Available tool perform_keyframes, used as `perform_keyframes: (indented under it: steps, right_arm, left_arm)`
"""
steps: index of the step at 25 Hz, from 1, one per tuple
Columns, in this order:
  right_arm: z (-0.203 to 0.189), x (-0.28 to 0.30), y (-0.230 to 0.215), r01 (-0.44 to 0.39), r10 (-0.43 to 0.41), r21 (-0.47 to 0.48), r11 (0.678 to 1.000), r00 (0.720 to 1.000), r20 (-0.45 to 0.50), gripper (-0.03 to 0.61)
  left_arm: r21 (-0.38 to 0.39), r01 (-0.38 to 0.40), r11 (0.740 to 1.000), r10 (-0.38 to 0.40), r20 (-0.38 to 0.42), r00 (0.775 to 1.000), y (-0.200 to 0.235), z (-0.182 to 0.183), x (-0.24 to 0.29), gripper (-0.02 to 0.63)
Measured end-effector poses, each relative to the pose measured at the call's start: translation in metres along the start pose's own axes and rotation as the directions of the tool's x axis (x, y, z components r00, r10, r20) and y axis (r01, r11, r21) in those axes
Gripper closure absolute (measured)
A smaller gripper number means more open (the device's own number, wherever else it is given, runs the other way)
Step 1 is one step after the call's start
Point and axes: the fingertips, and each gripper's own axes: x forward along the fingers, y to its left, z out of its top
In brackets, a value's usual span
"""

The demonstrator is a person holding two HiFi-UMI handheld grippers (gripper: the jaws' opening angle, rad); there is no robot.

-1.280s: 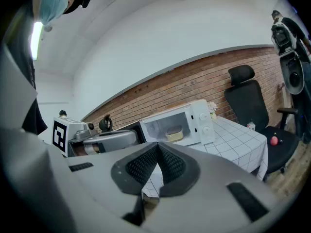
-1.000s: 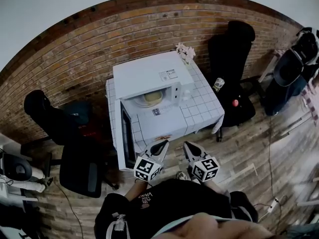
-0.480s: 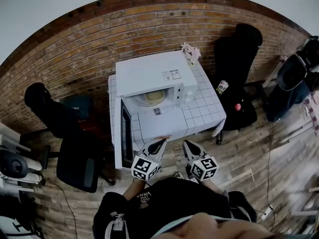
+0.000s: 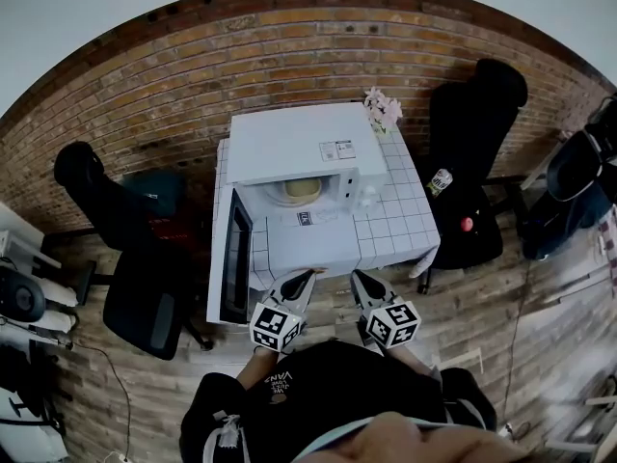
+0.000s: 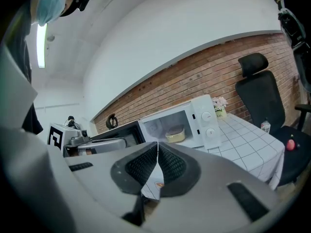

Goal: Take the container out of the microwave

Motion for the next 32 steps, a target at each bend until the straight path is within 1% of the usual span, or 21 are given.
perform_keyframes:
  steps: [5,7,11,14,18,24,32]
  right_arm:
    - [0.002,0.004,-0.013,-0.035,0.035,-0.013,0.999,0.999,-0.017,0.572]
    - [0.003,0.008,-0.018,-0.035,0.035,-0.024,0.999,0.999,-0.017,0.572]
    - [0.007,0.019,-0.024,-0.031,0.031,-0.013,0.999,0.999,-0.01,0.572]
    - [0.008,0.03,-0.026,-0.021,0.021,-0.006,1.0,1.0,-0.012,0.572]
    - [0.014,0.05,-0.03,0.006,-0.006,0.009,1.0,1.0,-0.01,0.573]
    - [0.025,0.081,-0.029,0.041,-0.041,0.021,0.999,0.999,0.002,0.572]
    - [0.026,0.108,-0.024,0.098,-0.098,0.013,0.995,0.995,0.013,0.572]
  left_arm:
    - [-0.005,-0.057,0.998,0.057,-0.002,0.998,0.0,-0.005,0.01,0.603]
    - [-0.01,-0.069,0.998,0.069,-0.014,0.998,0.0,-0.006,0.013,0.603]
    - [-0.004,-0.085,0.996,0.085,-0.003,0.996,0.011,-0.006,0.018,0.603]
    - [-0.026,-0.087,0.996,0.087,0.0,0.996,0.024,-0.008,0.023,0.603]
    - [-0.046,-0.065,0.997,0.065,-0.004,0.998,0.043,-0.001,0.031,0.603]
    - [-0.031,-0.03,0.999,0.03,0.004,1.0,0.071,0.008,0.04,0.603]
    - [-0.046,0.041,0.998,-0.041,-0.001,0.999,0.082,0.006,0.042,0.603]
